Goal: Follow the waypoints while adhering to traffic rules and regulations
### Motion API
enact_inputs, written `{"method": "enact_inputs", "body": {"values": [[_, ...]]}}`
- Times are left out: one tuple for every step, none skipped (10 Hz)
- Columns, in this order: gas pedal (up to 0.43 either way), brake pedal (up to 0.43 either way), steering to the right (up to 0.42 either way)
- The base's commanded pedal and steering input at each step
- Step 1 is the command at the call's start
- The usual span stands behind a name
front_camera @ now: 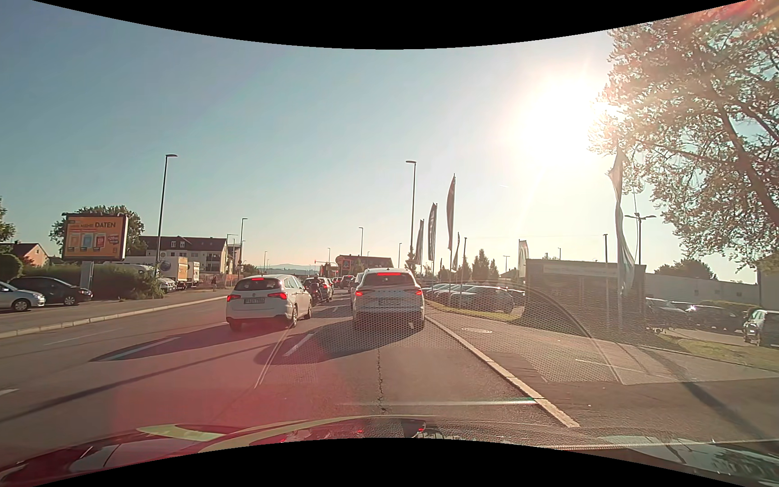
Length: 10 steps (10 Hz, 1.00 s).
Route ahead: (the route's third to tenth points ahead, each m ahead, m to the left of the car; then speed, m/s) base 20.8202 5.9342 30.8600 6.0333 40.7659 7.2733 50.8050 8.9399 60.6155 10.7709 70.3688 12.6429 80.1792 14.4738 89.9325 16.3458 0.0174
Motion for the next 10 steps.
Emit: {"method": "enact_inputs", "body": {"values": [[0.000, 0.244, -0.014], [0.000, 0.244, -0.014], [0.000, 0.244, -0.014], [0.000, 0.244, -0.015], [0.000, 0.244, -0.015], [0.000, 0.244, -0.015], [0.000, 0.244, -0.015], [0.000, 0.244, -0.015], [0.000, 0.250, -0.015], [0.000, 0.244, -0.015]]}}
